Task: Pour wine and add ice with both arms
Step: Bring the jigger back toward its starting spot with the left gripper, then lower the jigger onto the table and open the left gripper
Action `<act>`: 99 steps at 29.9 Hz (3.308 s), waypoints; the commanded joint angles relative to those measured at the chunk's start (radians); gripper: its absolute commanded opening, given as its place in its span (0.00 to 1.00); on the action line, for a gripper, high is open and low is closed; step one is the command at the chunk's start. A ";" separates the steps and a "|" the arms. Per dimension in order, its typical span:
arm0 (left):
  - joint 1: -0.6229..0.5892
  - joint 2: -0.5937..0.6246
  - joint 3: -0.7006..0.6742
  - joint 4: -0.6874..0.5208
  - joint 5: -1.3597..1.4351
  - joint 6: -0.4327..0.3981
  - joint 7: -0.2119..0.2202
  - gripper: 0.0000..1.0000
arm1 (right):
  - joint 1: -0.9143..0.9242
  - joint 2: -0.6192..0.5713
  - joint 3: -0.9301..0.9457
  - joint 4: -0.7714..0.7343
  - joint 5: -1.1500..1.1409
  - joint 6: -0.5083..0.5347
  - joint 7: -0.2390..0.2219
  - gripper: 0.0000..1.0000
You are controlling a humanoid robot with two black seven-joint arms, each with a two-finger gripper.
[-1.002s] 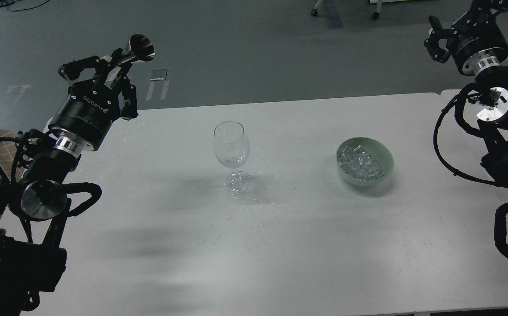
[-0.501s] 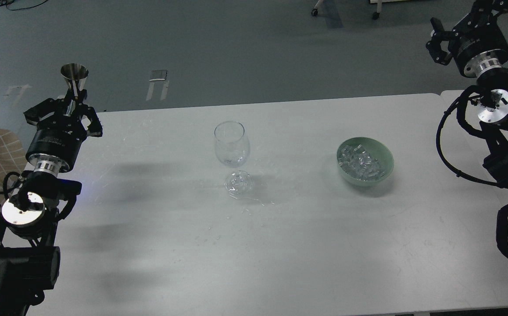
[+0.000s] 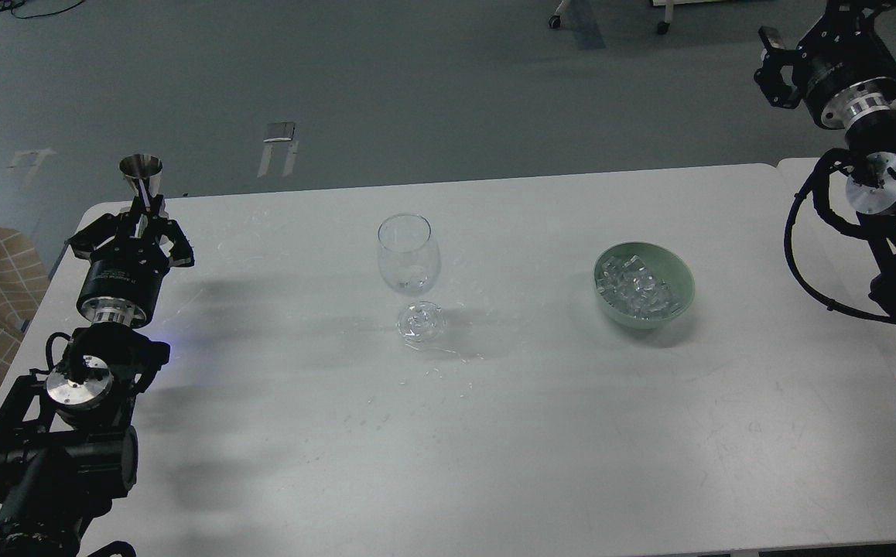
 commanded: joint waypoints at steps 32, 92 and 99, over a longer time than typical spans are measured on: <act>-0.087 -0.021 0.012 0.250 -0.096 -0.016 -0.013 0.00 | -0.033 -0.034 -0.003 0.008 0.002 -0.002 -0.013 1.00; -0.097 -0.012 0.016 0.249 -0.091 -0.007 -0.001 0.58 | -0.029 -0.034 -0.002 0.010 0.003 -0.004 -0.013 1.00; -0.107 -0.012 0.015 0.236 -0.087 -0.008 -0.008 0.92 | -0.030 -0.034 -0.002 0.010 0.005 -0.002 -0.013 1.00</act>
